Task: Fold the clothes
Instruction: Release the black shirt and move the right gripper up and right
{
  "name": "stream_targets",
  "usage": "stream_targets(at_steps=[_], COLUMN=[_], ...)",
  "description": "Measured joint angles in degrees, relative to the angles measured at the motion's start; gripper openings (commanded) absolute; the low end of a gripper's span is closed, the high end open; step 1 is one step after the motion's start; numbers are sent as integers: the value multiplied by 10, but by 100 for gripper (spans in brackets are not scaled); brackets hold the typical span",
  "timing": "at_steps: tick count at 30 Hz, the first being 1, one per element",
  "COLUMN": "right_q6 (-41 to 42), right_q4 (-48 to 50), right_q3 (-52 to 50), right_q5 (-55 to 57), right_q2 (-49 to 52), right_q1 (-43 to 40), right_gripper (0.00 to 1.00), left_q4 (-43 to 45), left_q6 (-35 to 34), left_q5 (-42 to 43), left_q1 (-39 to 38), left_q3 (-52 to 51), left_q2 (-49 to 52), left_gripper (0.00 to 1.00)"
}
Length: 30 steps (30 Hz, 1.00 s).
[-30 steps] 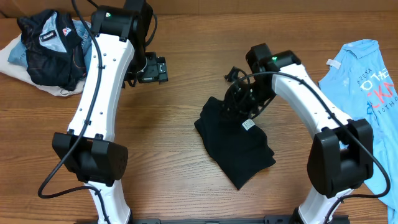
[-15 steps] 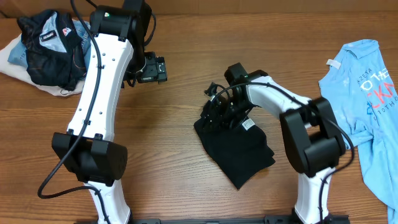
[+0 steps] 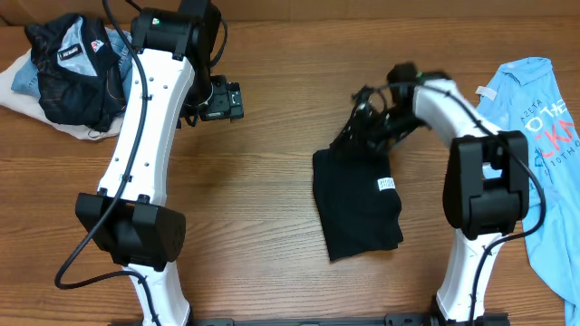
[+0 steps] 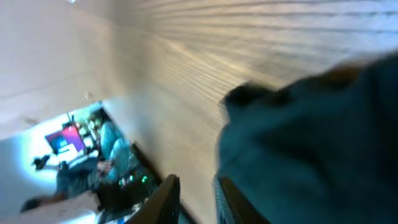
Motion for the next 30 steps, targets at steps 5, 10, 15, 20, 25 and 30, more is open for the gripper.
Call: stream_targets(at_steps=[5, 10, 15, 20, 25, 30], right_q6=[-42, -55, -14, 19, 9, -25], right_q4=[-179, -248, -248, -247, -233, -142], right_q3=[136, 182, 182, 137, 18, -146], right_q5=[-5, -3, 52, 107, 119, 76], right_q2=[0, -17, -47, -146, -273, -306], right_q1=[-23, -48, -44, -28, -9, -7], right_gripper=[4, 4, 4, 4, 6, 11], left_q4=[0, 0, 0, 0, 7, 15], left_q6=[0, 0, 0, 0, 0, 0], left_q5=[0, 0, 0, 0, 0, 0], left_q1=[0, 0, 0, 0, 0, 0], left_q3=[0, -1, -9, -26, -36, -38], left_q2=[0, 0, 0, 0, 0, 0], left_gripper=[100, 100, 100, 100, 100, 100])
